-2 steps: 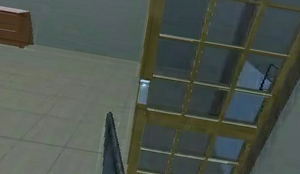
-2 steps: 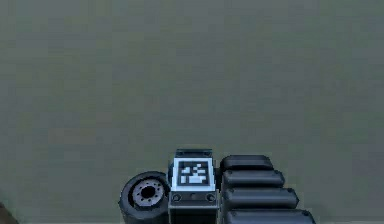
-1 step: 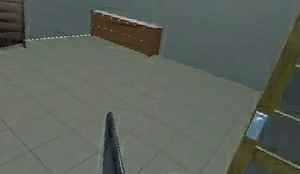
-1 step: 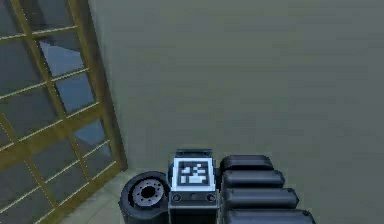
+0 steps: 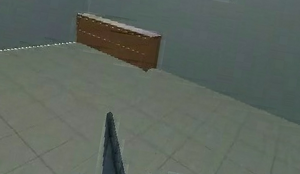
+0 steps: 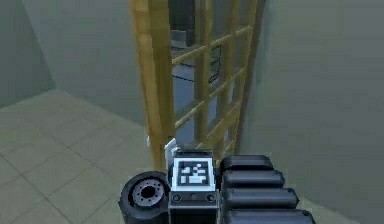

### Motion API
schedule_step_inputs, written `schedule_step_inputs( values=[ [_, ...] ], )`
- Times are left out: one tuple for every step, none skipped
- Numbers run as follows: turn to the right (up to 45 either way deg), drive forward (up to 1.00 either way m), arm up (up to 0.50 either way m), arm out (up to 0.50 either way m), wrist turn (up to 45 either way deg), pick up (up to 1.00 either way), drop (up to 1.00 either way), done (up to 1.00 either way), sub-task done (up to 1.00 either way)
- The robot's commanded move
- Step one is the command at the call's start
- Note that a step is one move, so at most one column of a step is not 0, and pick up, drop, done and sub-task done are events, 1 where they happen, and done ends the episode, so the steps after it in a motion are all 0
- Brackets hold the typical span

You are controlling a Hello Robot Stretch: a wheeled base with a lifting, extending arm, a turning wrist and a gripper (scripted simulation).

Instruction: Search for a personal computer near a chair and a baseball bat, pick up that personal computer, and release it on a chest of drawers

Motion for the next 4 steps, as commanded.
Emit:
schedule_step_inputs(
  values=[
    [-6.0,0.0,0.0,0.0,0.0,0.0,0.0,0.0,0.0],
    [0.0,0.15,0.0,0.0,0.0,0.0,0.0,0.0,0.0],
    [36.0,0.0,0.0,0.0,0.0,0.0,0.0,0.0,0.0],
    [0.0,0.65,0.0,0.0,0.0,0.0,0.0,0.0,0.0]
  ],
)
